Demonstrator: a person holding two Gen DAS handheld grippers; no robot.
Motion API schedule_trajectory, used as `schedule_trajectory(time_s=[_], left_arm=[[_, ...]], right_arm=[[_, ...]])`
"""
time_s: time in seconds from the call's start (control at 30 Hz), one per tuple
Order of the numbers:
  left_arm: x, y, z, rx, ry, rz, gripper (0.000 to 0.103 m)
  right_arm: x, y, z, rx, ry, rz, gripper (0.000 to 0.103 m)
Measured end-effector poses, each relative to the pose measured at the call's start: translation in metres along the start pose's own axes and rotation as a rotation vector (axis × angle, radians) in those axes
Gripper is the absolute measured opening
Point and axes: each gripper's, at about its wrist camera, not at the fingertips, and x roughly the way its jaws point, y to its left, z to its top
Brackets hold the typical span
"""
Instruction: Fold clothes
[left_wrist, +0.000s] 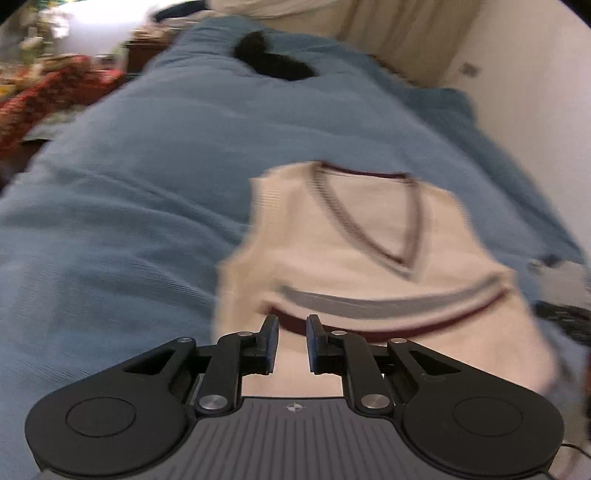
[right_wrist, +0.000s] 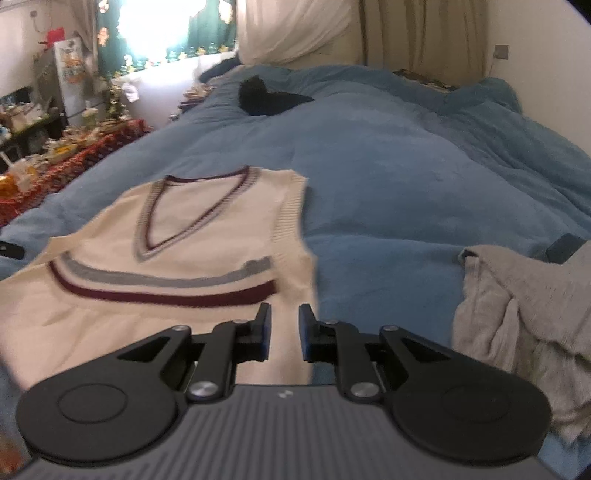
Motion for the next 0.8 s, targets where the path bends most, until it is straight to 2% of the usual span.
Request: schedule_trajectory(time_s=[0.1, 0.3, 0.37, 0.47, 0.67, 0.8], left_arm=[[0.009, -0.028, -0.013, 0.042, 0.036, -0.079, 0.014], [0.03, -0.07, -0.053, 0.099, 0.069, -0.136, 0.014], [0.031, -0.079, -0.071, 0.145, 0.074, -0.123, 0.014], [0.026, -0.085, -0.091, 0.209, 0.049, -0.084, 0.018], [0.015, -0.081, -0.115, 0.225, -0.012, -0.043, 0.018], [0.013, -0.093, -0.132, 0.301, -0.059, 0.028, 0.018]], right_arm=[[-0.008, 0.029, -0.008, -0.042, 0.002, 0.052, 0.016], [-0.009, 0.082, -0.032, -0.085, 0.011, 0.128, 0.016], [-0.009, 0.093, -0.047, -0.084, 0.018, 0.137, 0.016], [-0.014, 0.102, -0.07, -0.103, 0.004, 0.103, 0.016], [-0.032, 0.099, -0.103, -0.053, -0.02, 0.075, 0.016], [-0.038, 0.104, -0.115, -0.077, -0.04, 0.039, 0.016]])
